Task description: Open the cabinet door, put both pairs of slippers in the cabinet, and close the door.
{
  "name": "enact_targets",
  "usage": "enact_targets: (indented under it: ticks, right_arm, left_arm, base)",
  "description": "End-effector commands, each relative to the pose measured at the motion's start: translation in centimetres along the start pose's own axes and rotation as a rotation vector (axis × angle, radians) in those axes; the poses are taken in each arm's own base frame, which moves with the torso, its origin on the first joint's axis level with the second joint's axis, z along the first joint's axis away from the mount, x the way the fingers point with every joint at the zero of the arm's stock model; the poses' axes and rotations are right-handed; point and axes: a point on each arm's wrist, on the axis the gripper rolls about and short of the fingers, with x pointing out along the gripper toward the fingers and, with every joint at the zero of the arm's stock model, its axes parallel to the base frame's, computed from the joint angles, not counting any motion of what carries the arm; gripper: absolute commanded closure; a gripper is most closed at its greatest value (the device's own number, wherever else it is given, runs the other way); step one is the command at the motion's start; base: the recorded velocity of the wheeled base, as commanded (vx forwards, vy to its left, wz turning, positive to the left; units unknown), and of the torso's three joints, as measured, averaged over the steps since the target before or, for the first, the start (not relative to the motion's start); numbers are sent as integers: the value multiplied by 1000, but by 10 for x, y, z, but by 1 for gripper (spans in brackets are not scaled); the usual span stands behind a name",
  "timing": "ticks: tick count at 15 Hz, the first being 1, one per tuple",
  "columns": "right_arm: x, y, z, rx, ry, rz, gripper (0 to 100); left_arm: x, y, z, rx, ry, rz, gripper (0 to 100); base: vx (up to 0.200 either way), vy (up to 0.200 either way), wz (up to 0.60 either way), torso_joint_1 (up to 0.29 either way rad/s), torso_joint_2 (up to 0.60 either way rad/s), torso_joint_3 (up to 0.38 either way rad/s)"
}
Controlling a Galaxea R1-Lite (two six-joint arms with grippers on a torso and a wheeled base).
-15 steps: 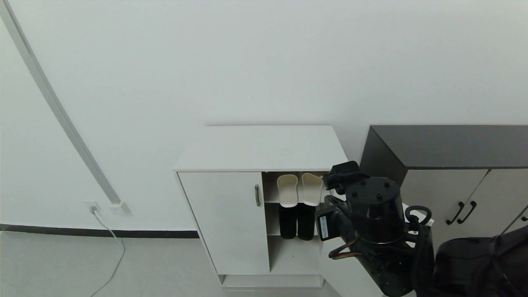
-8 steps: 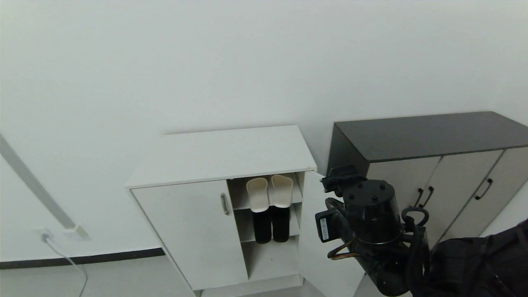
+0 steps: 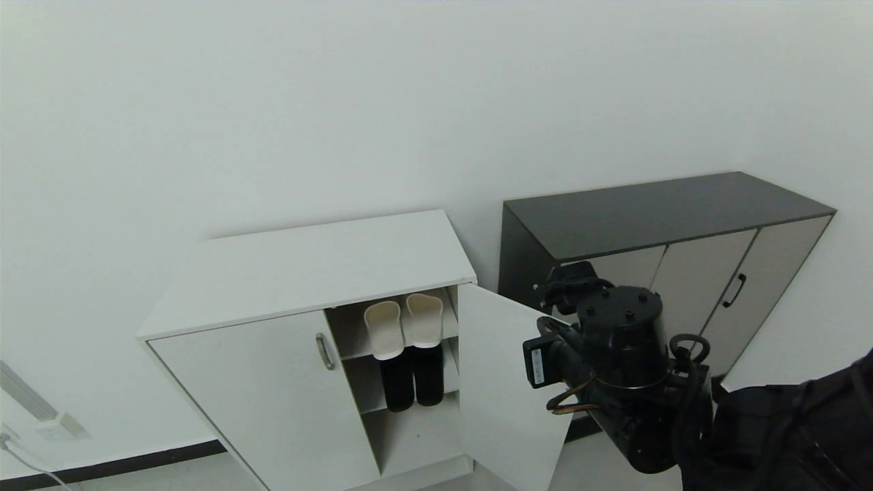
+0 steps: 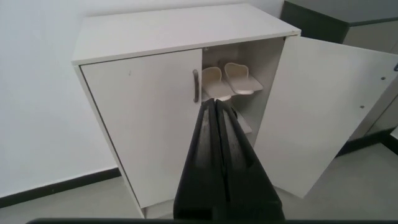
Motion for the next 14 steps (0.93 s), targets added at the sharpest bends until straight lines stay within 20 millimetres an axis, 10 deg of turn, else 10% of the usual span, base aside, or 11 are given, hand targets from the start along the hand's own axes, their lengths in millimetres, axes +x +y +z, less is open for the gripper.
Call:
enact_targets:
  ticks: [1,14]
  right_arm:
    - [11,-13,3,17,0,-32,100]
    - [58,-53,16,80,-22,-120,100]
  left_arm:
    - [0,0,0,0,2,0,100]
    - [0,0,0,2,2,-2,100]
  base:
    - [0,0,0,0,0,0]
    - [-62,0,0,1,1,1]
